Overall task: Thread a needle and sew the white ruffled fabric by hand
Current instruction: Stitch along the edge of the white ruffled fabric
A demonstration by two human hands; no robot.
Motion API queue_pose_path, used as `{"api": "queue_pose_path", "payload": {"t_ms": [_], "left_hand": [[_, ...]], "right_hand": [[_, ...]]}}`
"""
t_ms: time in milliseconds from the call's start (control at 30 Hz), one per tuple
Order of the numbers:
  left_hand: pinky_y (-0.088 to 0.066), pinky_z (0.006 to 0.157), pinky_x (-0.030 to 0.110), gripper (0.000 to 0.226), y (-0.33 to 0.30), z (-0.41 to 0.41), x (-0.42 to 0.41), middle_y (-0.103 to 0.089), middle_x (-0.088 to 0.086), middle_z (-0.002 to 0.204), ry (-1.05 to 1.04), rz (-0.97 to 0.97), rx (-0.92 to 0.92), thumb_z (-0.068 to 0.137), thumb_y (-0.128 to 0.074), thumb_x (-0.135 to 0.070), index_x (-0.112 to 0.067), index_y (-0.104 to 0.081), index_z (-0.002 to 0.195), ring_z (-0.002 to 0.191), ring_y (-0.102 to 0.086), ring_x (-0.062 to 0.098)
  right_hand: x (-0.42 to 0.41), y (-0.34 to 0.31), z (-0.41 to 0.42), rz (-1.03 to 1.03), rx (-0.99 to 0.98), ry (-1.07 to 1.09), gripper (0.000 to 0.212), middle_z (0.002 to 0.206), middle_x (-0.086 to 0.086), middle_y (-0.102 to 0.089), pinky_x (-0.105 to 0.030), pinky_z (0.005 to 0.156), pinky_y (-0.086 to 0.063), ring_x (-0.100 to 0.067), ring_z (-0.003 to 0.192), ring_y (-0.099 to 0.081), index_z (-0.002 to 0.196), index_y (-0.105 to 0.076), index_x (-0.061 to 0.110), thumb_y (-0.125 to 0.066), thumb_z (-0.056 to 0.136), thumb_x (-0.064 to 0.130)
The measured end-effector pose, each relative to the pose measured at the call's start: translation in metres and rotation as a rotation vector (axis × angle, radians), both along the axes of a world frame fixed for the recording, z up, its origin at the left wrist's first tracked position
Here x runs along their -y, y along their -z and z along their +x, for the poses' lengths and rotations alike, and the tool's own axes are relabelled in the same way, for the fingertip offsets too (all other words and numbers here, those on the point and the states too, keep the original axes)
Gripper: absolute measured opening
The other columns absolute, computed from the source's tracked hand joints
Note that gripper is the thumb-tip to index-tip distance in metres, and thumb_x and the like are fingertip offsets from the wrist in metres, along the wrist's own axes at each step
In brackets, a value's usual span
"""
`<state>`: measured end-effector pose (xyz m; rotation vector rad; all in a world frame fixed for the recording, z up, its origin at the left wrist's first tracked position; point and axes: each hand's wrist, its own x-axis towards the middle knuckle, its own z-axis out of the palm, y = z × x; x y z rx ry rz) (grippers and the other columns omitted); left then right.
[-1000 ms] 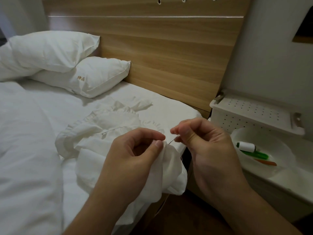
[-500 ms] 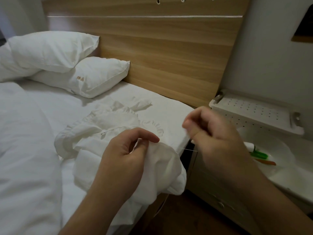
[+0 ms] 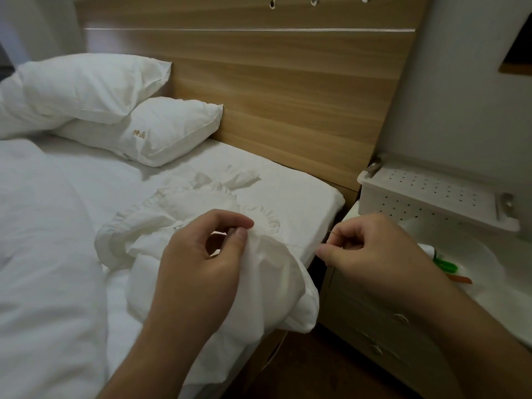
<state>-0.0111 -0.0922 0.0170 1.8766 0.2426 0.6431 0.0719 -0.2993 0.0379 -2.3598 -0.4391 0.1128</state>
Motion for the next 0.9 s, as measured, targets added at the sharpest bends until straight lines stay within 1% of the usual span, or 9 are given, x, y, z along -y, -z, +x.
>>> {"api": "queue_pose_path", "payload": {"t_ms": [67, 133, 233, 333, 433, 533, 633, 767, 900], "left_hand": [[-0.048, 0.064, 0.008, 0.023, -0.001, -0.001, 0.000, -0.078, -0.019, 0.091, -0.003, -0.025, 0.006, 0.099, -0.071, -0.015, -0.034, -0.081, 0.091, 0.084, -0.072, 0.004], [-0.051, 0.067, 0.012, 0.020, -0.002, -0.002, -0.001, -0.079, -0.017, 0.091, 0.000, -0.070, 0.014, 0.098, -0.073, -0.016, -0.033, -0.082, 0.093, 0.088, -0.074, 0.005], [-0.055, 0.076, 0.017, 0.018, -0.004, -0.004, -0.002, -0.081, -0.014, 0.092, 0.019, -0.143, 0.035, 0.096, -0.076, -0.014, -0.031, -0.083, 0.094, 0.093, -0.076, 0.004], [-0.057, 0.078, 0.012, 0.017, -0.006, -0.005, -0.001, -0.082, -0.012, 0.092, 0.048, -0.185, 0.044, 0.093, -0.078, -0.012, -0.028, -0.084, 0.095, 0.095, -0.077, 0.003], [-0.057, 0.079, 0.011, 0.016, -0.008, -0.006, 0.000, -0.082, -0.011, 0.090, 0.069, -0.190, 0.041, 0.089, -0.081, -0.012, -0.026, -0.084, 0.096, 0.092, -0.078, 0.004], [-0.060, 0.077, 0.014, 0.015, -0.008, -0.006, 0.001, -0.082, -0.009, 0.087, 0.085, -0.198, 0.033, 0.087, -0.082, -0.014, -0.026, -0.084, 0.095, 0.089, -0.079, 0.006], [-0.063, 0.077, 0.026, 0.013, -0.008, -0.006, 0.002, -0.083, -0.006, 0.087, 0.096, -0.233, 0.020, 0.086, -0.083, -0.017, -0.026, -0.084, 0.095, 0.088, -0.080, 0.010], [-0.060, 0.081, 0.034, 0.011, -0.007, -0.007, 0.000, -0.083, -0.001, 0.090, 0.123, -0.283, 0.021, 0.086, -0.081, -0.018, -0.025, -0.086, 0.094, 0.089, -0.080, 0.016], [-0.059, 0.078, 0.032, 0.012, -0.007, -0.008, 0.000, -0.083, -0.002, 0.088, 0.126, -0.288, 0.015, 0.089, -0.078, -0.018, -0.025, -0.086, 0.095, 0.088, -0.080, 0.014]], "right_hand": [[-0.001, 0.001, -0.001, 0.097, -0.006, 0.026, 0.019, 0.061, 0.015, -0.064, -0.009, 0.046, -0.040, 0.002, 0.059, -0.061, 0.078, -0.073, 0.023, -0.072, 0.094, 0.032], [-0.001, 0.002, -0.003, 0.211, 0.037, 0.085, 0.013, 0.071, 0.007, -0.063, -0.009, 0.044, -0.040, -0.004, 0.062, -0.057, 0.088, -0.071, 0.021, -0.069, 0.096, 0.031], [-0.001, 0.003, -0.003, 0.441, -0.025, 0.119, 0.015, 0.063, 0.014, -0.053, -0.012, 0.043, -0.036, -0.007, 0.059, -0.046, 0.094, -0.070, 0.021, -0.058, 0.103, 0.022], [-0.003, -0.002, -0.006, 0.570, -0.087, 0.042, 0.032, 0.056, 0.005, -0.047, -0.025, 0.047, -0.033, -0.012, 0.051, -0.039, 0.094, -0.076, 0.023, -0.048, 0.108, 0.016], [-0.011, -0.009, -0.020, 0.612, -0.098, -0.110, 0.035, 0.060, -0.002, -0.050, -0.022, 0.046, -0.035, -0.010, 0.050, -0.041, 0.101, -0.078, 0.028, -0.047, 0.108, 0.015], [-0.021, -0.010, -0.033, 0.605, -0.111, -0.213, 0.026, 0.063, -0.006, -0.062, -0.017, 0.048, -0.040, -0.008, 0.050, -0.047, 0.114, -0.070, 0.031, -0.051, 0.107, 0.016], [-0.029, -0.008, -0.039, 0.617, -0.155, -0.246, 0.006, 0.065, -0.013, -0.068, -0.024, 0.047, -0.039, -0.015, 0.048, -0.047, 0.104, -0.061, 0.019, -0.055, 0.104, 0.015], [-0.034, 0.001, -0.042, 0.620, -0.146, -0.213, 0.013, 0.055, -0.012, -0.064, -0.026, 0.050, -0.040, -0.016, 0.045, -0.049, 0.089, -0.062, 0.014, -0.061, 0.102, 0.017], [-0.036, 0.003, -0.044, 0.604, -0.124, -0.207, 0.013, 0.050, -0.008, -0.060, -0.021, 0.048, -0.040, -0.012, 0.042, -0.048, 0.087, -0.064, 0.013, -0.062, 0.100, 0.014]]}}
